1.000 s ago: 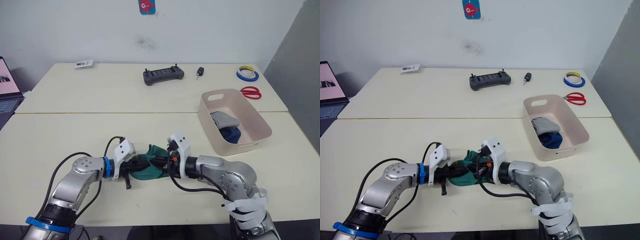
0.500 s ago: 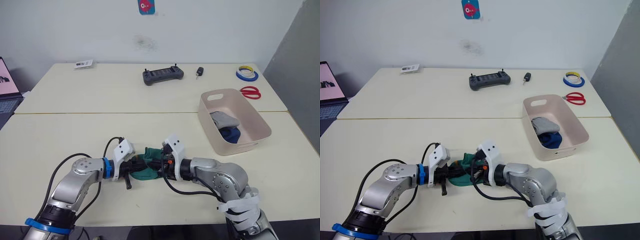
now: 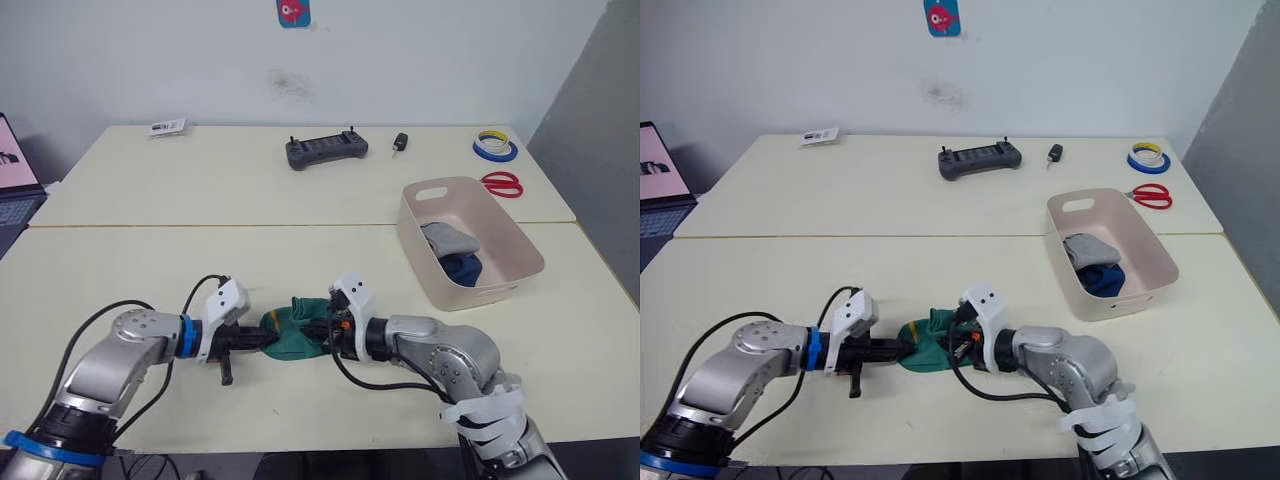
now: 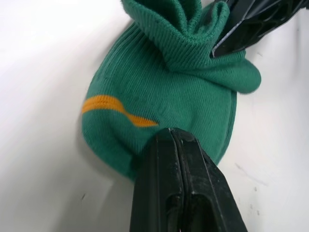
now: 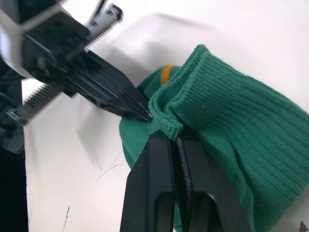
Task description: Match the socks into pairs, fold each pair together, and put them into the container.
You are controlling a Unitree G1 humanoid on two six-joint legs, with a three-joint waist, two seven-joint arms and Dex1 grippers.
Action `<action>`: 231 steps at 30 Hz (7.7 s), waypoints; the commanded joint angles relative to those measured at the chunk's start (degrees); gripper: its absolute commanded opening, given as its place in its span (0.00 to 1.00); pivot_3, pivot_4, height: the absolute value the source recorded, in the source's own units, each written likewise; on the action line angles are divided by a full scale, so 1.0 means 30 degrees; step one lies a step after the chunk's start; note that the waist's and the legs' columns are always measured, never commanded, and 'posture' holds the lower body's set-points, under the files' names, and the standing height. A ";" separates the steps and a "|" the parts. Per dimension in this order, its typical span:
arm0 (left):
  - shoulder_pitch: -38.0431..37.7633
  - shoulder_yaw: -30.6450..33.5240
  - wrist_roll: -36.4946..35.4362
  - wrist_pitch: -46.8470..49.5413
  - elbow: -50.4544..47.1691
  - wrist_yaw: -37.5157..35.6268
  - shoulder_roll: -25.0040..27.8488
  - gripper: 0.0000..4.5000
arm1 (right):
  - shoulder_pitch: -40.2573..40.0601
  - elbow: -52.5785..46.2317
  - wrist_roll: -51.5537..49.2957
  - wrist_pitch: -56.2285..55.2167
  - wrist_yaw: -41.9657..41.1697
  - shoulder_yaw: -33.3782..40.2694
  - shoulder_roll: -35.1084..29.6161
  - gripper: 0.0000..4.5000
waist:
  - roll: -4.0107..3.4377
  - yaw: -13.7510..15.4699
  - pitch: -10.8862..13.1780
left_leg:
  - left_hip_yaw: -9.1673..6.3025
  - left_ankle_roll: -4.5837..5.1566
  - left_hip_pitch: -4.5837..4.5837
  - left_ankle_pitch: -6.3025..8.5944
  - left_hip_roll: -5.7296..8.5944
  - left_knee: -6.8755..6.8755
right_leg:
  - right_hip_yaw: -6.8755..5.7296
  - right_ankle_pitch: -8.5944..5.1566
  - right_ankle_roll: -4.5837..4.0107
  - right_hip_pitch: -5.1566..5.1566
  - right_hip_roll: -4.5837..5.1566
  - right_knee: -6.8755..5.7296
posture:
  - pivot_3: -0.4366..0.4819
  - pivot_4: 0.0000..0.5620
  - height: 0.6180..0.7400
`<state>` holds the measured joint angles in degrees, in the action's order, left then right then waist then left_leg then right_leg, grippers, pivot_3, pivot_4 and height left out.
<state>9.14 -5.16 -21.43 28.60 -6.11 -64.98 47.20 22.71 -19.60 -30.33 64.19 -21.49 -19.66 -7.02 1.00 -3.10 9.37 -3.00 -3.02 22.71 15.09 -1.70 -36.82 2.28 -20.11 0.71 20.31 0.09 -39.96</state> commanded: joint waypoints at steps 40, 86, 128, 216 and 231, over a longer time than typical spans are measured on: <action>-0.1341 0.0150 0.0650 -0.1326 0.1368 0.0552 -0.0588 0.00 | 0.1112 -0.5352 -0.1835 0.1161 -0.3612 0.2173 -0.5015 0.62 | -0.0014 0.0040 0.0006 | -0.0003 0.0002 -0.0022 0.0001 0.0002 0.0010 | -0.0004 -0.0001 0.0000 -0.0024 0.0011 0.0003 | 0.48 0.27 1.00; 0.2289 -0.1034 0.2087 -0.3611 0.3353 -0.0008 -0.1651 0.00 | 0.0635 0.4817 0.8759 -1.0343 -0.4091 -0.3167 -0.2472 0.01 | 0.0105 0.0383 0.0255 | 0.0006 -0.0004 0.0026 -0.0004 0.0003 -0.0035 | -0.0018 0.0005 -0.0006 0.0018 0.0009 -0.0012 | 0.48 0.27 1.00; 0.0983 -0.1105 0.2521 -0.5776 0.3955 -0.2834 0.0424 0.00 | -0.0863 -0.1910 0.4146 -0.4253 -0.6444 0.0849 -0.3843 0.44 | 0.0093 0.0178 0.0234 | -0.0019 -0.0001 -0.0038 -0.0002 -0.0009 -0.0034 | -0.0025 0.0005 -0.0005 -0.0044 -0.0007 -0.0035 | 0.48 0.27 1.00; 1.0333 0.2129 -0.8408 0.7090 -0.3455 0.0334 -0.0722 1.00 | 0.6176 1.4946 1.5292 -3.2648 -0.7643 0.1792 -1.6326 0.00 | 0.0092 0.0126 0.0357 | 0.0116 -0.0083 0.0062 -0.0052 0.0002 -0.0066 | 0.0047 0.0009 0.0001 0.0022 0.0014 0.0018 | 0.48 0.27 1.00; 1.0226 0.1253 -0.6778 0.5654 -0.2902 -0.0218 -0.0880 1.00 | 0.5460 1.2547 1.1581 -2.8275 -1.3731 0.2618 -1.6416 0.66 | 0.0090 0.0286 0.0358 | 0.0071 -0.0083 0.0035 -0.0053 0.0002 -0.0111 | 0.0010 0.0010 0.0000 -0.0031 0.0017 -0.0009 | 0.48 0.27 1.00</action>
<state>39.27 -1.99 -42.13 46.87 -14.40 -65.02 44.57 38.37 19.74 5.57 -21.65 -61.46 -14.18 -55.33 1.27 -2.24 10.44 -2.79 -3.27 22.81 14.93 -1.69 -37.15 2.32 -20.08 0.71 20.23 0.14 -39.99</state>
